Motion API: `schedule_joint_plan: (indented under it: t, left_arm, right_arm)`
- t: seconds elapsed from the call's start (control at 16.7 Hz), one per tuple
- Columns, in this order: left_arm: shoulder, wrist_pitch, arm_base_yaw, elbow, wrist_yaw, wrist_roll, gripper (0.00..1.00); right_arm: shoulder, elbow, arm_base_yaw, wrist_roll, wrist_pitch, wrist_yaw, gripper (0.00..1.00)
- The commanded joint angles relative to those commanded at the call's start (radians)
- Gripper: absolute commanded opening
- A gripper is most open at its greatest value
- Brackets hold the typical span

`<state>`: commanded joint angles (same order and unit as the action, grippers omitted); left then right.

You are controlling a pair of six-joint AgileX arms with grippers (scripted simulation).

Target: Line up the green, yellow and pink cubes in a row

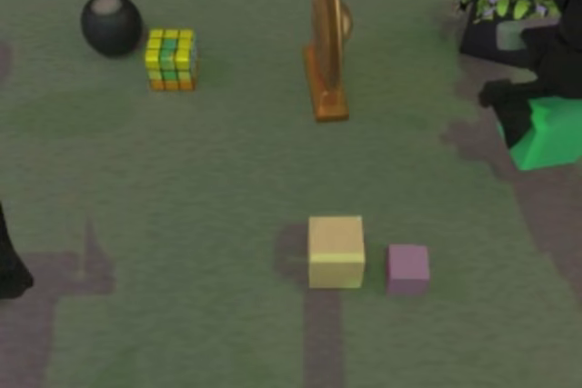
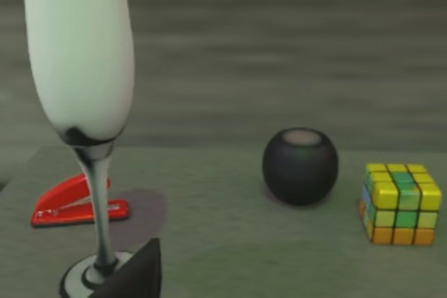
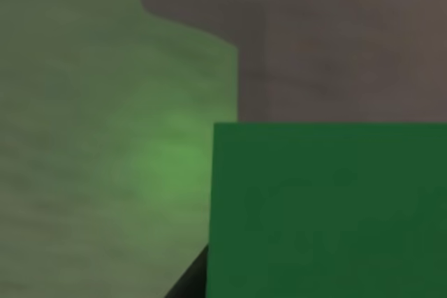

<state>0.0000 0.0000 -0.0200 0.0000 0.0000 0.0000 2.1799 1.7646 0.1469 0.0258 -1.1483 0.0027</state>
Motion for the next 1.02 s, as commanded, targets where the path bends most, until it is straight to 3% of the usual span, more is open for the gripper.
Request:
schedule_joint_plan:
  t: [0.24,0.42,1.02]
  left_arm:
    - [0.0,0.0,0.0,0.0,0.0,0.0,1.0]
    - [0.0,0.0,0.0,0.0,0.0,0.0,1.0]
    - [0.0,0.0,0.0,0.0,0.0,0.0,1.0]
  right_arm:
    - [0.013,0.012,0.006,-0.015,-0.006,0.0,0.0]
    - [0.079,0.111,0.083,-0.108,-0.065,0.001,0.0]
    - [0.453,0.865,0.573,-0.721,-0.424,0.006,0.0]
